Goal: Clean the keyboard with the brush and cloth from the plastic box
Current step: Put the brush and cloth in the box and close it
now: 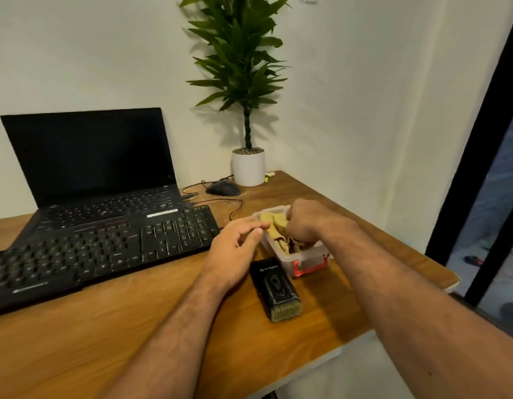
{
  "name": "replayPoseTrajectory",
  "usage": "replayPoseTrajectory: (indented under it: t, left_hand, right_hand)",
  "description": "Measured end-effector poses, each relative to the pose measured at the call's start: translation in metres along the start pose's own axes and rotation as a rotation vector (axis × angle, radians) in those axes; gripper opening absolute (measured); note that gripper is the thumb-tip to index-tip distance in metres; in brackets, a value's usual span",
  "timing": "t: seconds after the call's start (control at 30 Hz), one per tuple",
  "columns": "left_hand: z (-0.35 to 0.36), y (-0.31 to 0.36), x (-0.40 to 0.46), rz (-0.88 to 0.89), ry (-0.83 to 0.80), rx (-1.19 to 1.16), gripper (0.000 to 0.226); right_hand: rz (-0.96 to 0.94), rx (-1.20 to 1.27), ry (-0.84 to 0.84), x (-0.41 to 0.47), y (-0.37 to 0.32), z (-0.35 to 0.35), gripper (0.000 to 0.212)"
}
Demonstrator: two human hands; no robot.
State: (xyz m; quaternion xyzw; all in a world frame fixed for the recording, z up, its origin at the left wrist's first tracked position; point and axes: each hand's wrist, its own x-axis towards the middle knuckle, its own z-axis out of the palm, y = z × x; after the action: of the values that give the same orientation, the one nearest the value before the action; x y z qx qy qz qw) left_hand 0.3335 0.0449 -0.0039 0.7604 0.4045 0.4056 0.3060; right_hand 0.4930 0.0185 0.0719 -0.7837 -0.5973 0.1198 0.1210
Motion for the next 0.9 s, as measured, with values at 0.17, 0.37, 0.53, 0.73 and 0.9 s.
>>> replayPoseTrajectory:
  t: [0.17,0.37,0.53,0.73,0.9]
  left_hand:
    - [0.002,-0.001,0.005,0.008,0.0,0.039,0.018]
    - [0.002,-0.007,0.005,0.041,0.01,0.005,0.023]
    - [-0.002,-0.007,0.003,0.0,0.11,-0.065,0.029]
    - [-0.01,0.0,-0.01,-0.127,0.217,-0.114,0.031]
    - [-0.012,0.001,-0.016,-0.185,0.226,-0.139,0.029]
  right_hand:
    - [-0.119,-0.087,0.19,0.003,-0.006,-0.004,0.006]
    - [-0.122,-0.185,0.105,0.005,-0.007,0.013,0.021]
    - [-0.198,-0.129,0.344,-0.039,-0.024,0.006,0.02]
    - [-0.171,-0.238,0.255,-0.107,-0.044,0.021,0.029]
    - [-0.106,-0.222,0.15,-0.119,-0.047,0.041,0.035]
